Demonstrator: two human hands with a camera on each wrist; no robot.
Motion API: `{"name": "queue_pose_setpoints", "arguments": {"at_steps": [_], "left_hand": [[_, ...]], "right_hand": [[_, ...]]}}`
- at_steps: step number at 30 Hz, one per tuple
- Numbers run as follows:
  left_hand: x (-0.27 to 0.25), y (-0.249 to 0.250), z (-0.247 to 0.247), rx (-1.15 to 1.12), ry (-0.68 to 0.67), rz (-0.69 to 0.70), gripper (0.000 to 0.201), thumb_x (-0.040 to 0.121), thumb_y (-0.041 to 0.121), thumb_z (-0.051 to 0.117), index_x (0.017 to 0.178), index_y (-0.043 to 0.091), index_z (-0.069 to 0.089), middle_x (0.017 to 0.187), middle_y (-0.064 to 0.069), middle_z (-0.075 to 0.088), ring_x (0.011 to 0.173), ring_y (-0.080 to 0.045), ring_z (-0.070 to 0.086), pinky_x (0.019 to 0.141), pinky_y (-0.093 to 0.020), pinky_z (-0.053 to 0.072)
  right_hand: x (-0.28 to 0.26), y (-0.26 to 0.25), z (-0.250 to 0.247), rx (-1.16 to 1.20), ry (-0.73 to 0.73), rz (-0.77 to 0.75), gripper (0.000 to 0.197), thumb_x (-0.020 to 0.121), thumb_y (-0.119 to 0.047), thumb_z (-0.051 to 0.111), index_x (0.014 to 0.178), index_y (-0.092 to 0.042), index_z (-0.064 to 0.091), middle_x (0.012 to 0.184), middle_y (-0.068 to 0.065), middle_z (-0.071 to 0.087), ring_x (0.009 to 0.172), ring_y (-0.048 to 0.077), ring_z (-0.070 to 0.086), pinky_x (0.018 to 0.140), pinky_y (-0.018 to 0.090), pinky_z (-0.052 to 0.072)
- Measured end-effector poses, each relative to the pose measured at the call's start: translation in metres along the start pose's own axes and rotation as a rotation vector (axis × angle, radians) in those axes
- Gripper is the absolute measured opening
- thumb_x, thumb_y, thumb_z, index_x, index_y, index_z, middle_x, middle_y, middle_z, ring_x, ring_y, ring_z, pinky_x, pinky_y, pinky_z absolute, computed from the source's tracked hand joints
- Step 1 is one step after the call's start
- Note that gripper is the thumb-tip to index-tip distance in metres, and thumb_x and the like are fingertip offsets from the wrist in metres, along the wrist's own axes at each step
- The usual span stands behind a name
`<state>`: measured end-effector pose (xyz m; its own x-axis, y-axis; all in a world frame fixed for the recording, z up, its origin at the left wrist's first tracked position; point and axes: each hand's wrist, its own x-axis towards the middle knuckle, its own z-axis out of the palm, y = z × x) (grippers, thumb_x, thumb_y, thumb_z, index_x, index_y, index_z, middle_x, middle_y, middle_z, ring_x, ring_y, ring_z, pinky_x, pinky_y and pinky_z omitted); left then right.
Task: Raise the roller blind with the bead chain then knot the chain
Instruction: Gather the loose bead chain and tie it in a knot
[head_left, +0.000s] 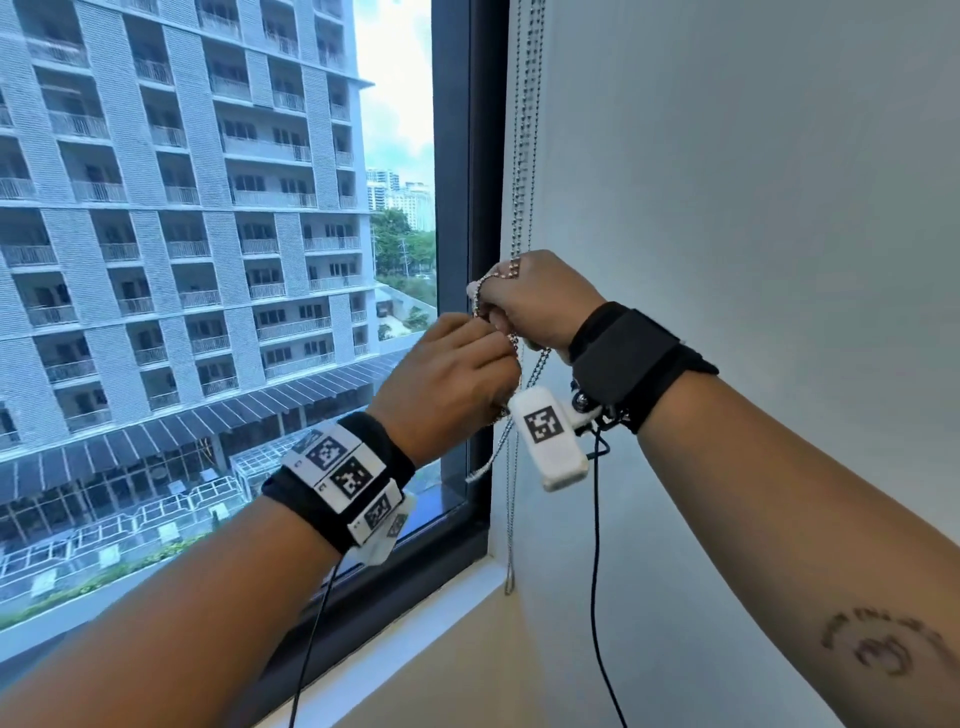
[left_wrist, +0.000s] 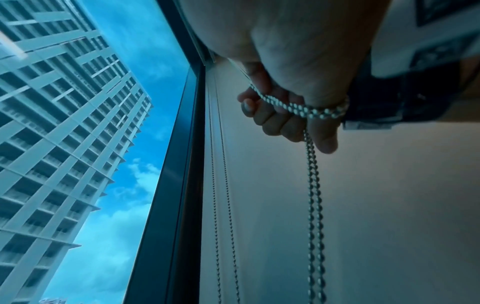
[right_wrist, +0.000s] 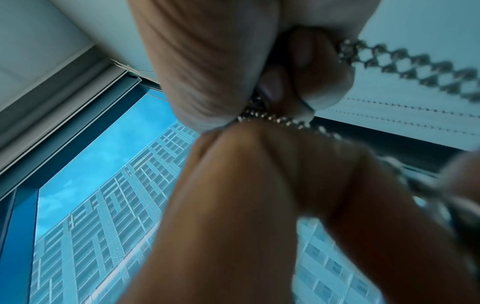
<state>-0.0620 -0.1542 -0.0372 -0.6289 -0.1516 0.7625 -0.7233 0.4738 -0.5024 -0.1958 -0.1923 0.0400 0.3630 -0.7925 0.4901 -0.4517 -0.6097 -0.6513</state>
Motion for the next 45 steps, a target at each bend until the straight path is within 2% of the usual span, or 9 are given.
{"name": "queue_pose_setpoints", "arguments": {"at_steps": [3, 6, 9, 13, 16, 25, 34, 41, 45], "left_hand": [[0.004, -0.010, -0.010, -0.217, -0.132, -0.233, 0.042, 0.080, 0.054, 0.059, 0.066, 0.015, 0.060, 0.066, 0.001, 0.064, 0.058, -0.021, 0.059, 0.075, -0.035, 0.048], [0.005, -0.010, -0.021, -0.398, -0.231, -0.658, 0.087, 0.059, 0.089, 0.052, 0.110, 0.022, 0.073, 0.094, 0.006, 0.076, 0.077, -0.014, 0.070, 0.081, -0.034, 0.053], [0.008, -0.014, -0.022, -0.547, -0.298, -0.894, 0.101, 0.054, 0.089, 0.056, 0.136, 0.031, 0.059, 0.119, 0.008, 0.073, 0.098, -0.010, 0.070, 0.093, -0.033, 0.053], [0.019, -0.011, -0.022, -1.134, -0.118, -1.119, 0.057, 0.072, 0.072, 0.062, 0.103, 0.025, 0.068, 0.114, -0.006, 0.072, 0.093, -0.017, 0.076, 0.089, -0.036, 0.058], [0.026, -0.012, -0.023, -1.497, -0.045, -1.315, 0.060, 0.069, 0.067, 0.055, 0.112, 0.025, 0.057, 0.126, -0.007, 0.067, 0.100, -0.018, 0.075, 0.093, -0.042, 0.058], [0.036, -0.015, -0.014, -1.411, -0.062, -1.233, 0.072, 0.076, 0.056, 0.077, 0.123, 0.008, 0.055, 0.097, -0.007, 0.063, 0.068, -0.011, 0.058, 0.069, -0.025, 0.055], [0.035, -0.019, -0.024, -1.401, 0.067, -1.243, 0.039, 0.088, 0.046, 0.066, 0.101, 0.010, 0.057, 0.083, -0.011, 0.053, 0.060, -0.008, 0.055, 0.054, -0.014, 0.049], [0.027, -0.034, -0.029, -1.376, 0.061, -1.329, 0.044, 0.093, 0.038, 0.065, 0.115, 0.000, 0.062, 0.092, -0.011, 0.067, 0.091, -0.019, 0.067, 0.090, -0.039, 0.057], [0.024, -0.043, -0.036, -1.411, 0.099, -1.383, 0.027, 0.101, 0.022, 0.055, 0.111, -0.001, 0.064, 0.097, -0.014, 0.066, 0.087, -0.020, 0.062, 0.080, -0.031, 0.057]], "right_hand": [[0.008, 0.000, -0.017, -0.052, -0.046, -0.031, 0.013, 0.081, -0.013, 0.072, 0.081, 0.000, 0.070, 0.057, -0.003, 0.056, 0.037, 0.002, 0.040, 0.041, 0.019, 0.033], [0.011, 0.002, -0.034, 0.119, -0.168, 0.002, 0.021, 0.080, -0.014, 0.076, 0.094, -0.001, 0.067, 0.052, -0.009, 0.050, 0.044, 0.010, 0.035, 0.042, 0.022, 0.029], [0.014, 0.008, -0.043, 0.287, -0.212, 0.007, 0.017, 0.084, -0.005, 0.069, 0.100, -0.004, 0.063, 0.055, -0.007, 0.046, 0.046, 0.009, 0.033, 0.045, 0.023, 0.028], [0.011, 0.019, -0.036, 0.307, -0.152, -0.045, 0.030, 0.078, 0.000, 0.055, 0.106, -0.007, 0.064, 0.082, 0.012, 0.048, 0.055, 0.010, 0.041, 0.051, 0.025, 0.035], [0.007, 0.027, -0.028, 0.317, -0.076, -0.041, 0.026, 0.082, 0.004, 0.057, 0.104, -0.008, 0.064, 0.087, 0.009, 0.054, 0.058, 0.014, 0.045, 0.053, 0.029, 0.040], [-0.010, 0.019, 0.002, 0.075, -0.105, -0.189, 0.016, 0.091, -0.008, 0.059, 0.083, -0.019, 0.067, 0.086, 0.000, 0.068, 0.073, 0.006, 0.061, 0.067, 0.015, 0.046], [-0.011, 0.019, 0.030, 0.892, -0.250, 0.085, 0.017, 0.066, -0.024, 0.059, 0.078, -0.012, 0.057, 0.072, 0.002, 0.041, 0.065, 0.012, 0.036, 0.062, 0.030, 0.028], [-0.012, 0.014, 0.030, 0.478, -0.306, -0.114, 0.038, 0.082, -0.018, 0.065, 0.114, 0.004, 0.066, 0.129, 0.005, 0.064, 0.121, 0.016, 0.061, 0.105, 0.030, 0.046], [-0.014, 0.006, 0.034, 0.651, -0.230, -0.069, 0.016, 0.089, -0.010, 0.058, 0.090, -0.014, 0.073, 0.075, -0.015, 0.064, 0.074, 0.003, 0.061, 0.072, 0.013, 0.044]]}}
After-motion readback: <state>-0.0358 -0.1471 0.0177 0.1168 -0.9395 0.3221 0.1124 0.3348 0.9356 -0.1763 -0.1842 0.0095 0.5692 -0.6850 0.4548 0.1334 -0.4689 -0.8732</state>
